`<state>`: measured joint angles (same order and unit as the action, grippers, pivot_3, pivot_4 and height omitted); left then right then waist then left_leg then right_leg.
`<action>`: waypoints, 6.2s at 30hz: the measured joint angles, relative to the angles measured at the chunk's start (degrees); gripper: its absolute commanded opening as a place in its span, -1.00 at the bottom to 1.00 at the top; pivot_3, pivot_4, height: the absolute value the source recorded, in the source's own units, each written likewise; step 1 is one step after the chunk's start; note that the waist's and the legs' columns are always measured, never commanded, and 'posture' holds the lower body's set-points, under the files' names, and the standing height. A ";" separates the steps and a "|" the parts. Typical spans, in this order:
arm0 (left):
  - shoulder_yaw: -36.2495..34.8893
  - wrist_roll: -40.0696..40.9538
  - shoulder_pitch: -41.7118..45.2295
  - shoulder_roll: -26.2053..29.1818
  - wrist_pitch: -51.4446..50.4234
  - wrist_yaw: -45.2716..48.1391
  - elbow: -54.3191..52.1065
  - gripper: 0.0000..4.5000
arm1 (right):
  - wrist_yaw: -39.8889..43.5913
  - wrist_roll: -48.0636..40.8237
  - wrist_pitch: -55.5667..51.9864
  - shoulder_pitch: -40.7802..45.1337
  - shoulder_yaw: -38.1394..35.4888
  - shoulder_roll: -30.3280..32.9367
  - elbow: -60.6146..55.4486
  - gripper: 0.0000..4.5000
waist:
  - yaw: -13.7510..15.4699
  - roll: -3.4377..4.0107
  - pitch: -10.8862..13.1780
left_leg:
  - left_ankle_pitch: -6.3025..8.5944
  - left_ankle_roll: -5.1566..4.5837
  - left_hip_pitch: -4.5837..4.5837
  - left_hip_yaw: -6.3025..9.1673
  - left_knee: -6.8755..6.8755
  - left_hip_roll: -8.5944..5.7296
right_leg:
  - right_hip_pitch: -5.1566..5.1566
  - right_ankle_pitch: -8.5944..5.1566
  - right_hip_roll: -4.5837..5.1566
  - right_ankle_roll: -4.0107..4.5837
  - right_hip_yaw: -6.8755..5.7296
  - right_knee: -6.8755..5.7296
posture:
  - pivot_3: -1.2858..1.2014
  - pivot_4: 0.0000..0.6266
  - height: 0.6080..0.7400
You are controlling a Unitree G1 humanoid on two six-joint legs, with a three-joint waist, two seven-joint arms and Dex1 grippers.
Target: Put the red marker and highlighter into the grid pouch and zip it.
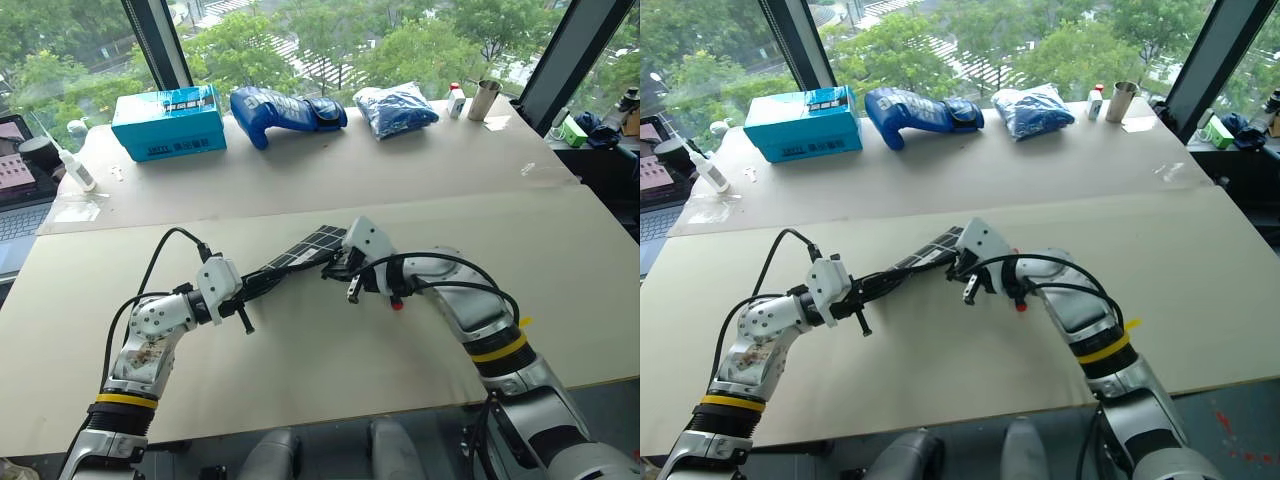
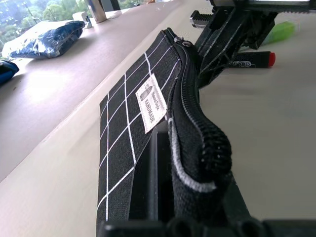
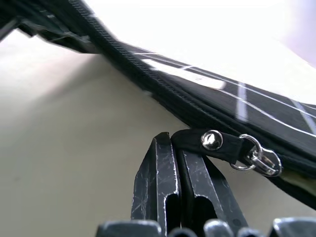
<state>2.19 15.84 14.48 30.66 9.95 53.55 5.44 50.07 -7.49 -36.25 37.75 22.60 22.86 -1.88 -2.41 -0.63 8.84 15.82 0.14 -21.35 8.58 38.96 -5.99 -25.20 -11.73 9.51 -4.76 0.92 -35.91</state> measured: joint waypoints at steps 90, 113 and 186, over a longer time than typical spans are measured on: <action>0.02 -0.01 1.57 -2.81 -0.80 3.42 1.80 -1.00 | -2.84 -1.74 -1.87 -18.05 -16.67 23.88 -2.11 -0.54 | 2.11 -0.62 -0.29 | 0.43 -0.60 1.03 -0.79 -0.02 0.17 | 1.16 0.08 -0.13 0.07 0.00 0.83 | 0.03 -0.52 1.00; 0.18 -0.07 2.42 -3.45 -0.02 3.35 2.09 -1.00 | 10.18 0.42 10.12 -2.86 -11.40 28.50 -11.12 -0.54 | 1.84 -0.60 -0.26 | 0.44 -0.53 0.59 -0.80 -0.01 0.15 | 0.76 0.08 -0.09 0.07 -0.05 0.91 | 0.03 -0.52 1.00; 2.95 -2.25 2.89 -5.83 2.41 4.25 4.40 -1.00 | 10.30 32.57 40.86 15.18 9.94 12.76 11.09 -0.54 | 1.40 -0.59 -0.27 | 0.18 -0.07 0.14 -0.84 0.02 0.11 | 0.00 0.13 -0.07 0.11 -0.02 0.66 | 0.03 -0.52 1.00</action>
<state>5.14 13.59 17.37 24.83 12.36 57.80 9.85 60.37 25.09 4.61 52.93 32.54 35.62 9.21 -1.01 -1.22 8.57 16.00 0.07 -21.21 7.74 38.98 -5.87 -25.19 -11.59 9.44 -4.65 0.89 -35.25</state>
